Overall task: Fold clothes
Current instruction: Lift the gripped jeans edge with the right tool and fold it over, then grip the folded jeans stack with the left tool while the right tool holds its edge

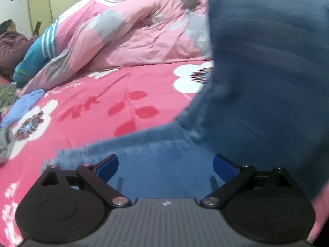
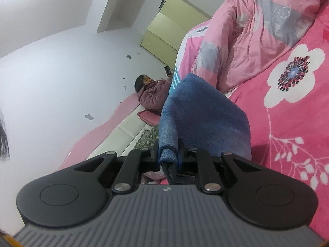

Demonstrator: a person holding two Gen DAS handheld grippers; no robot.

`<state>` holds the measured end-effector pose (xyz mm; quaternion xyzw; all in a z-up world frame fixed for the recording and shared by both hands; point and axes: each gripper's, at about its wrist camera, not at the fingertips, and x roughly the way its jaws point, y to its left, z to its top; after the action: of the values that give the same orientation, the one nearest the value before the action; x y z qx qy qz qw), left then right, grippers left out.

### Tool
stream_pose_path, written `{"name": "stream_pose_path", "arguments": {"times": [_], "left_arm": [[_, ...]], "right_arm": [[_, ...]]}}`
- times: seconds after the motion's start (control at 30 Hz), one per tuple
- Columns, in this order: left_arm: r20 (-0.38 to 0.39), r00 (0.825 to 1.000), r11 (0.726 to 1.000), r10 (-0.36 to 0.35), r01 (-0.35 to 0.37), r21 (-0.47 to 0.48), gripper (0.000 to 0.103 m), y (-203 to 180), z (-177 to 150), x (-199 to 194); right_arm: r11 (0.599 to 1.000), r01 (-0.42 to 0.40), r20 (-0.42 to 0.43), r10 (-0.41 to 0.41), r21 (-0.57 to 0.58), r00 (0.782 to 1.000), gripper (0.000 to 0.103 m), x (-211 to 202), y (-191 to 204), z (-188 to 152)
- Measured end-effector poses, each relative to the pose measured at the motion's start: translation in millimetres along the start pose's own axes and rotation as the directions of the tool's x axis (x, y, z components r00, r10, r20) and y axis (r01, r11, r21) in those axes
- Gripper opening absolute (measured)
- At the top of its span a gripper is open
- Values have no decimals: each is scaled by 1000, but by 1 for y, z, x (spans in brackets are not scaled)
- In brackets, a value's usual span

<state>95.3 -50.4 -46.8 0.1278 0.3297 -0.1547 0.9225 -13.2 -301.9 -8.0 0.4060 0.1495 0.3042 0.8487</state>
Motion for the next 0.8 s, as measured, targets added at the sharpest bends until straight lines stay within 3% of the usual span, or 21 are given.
{"name": "stream_pose_path", "arguments": {"times": [0.13,0.27,0.47,0.67,0.8], "left_arm": [[-70,997,999,40,-41,-17,99,3,17,34],[-108,993,998,51,-56,-40,99,8,17,43],[-6,1000,982,30,-30,-184,99,52,-2,-25],[121,985,957,124,-87,-277,100,91,-42,-92],[102,980,921,171,-123,-369,96,112,-72,-100]], "right_arm": [[1000,-20,4,20,14,1000,13,-4,-2,-3],[999,-27,9,27,33,1000,13,-8,-6,-2],[997,-52,-15,53,56,998,13,2,-7,2],[992,-106,-96,112,61,989,13,52,8,2],[991,-117,-174,126,57,977,13,96,21,-9]]}}
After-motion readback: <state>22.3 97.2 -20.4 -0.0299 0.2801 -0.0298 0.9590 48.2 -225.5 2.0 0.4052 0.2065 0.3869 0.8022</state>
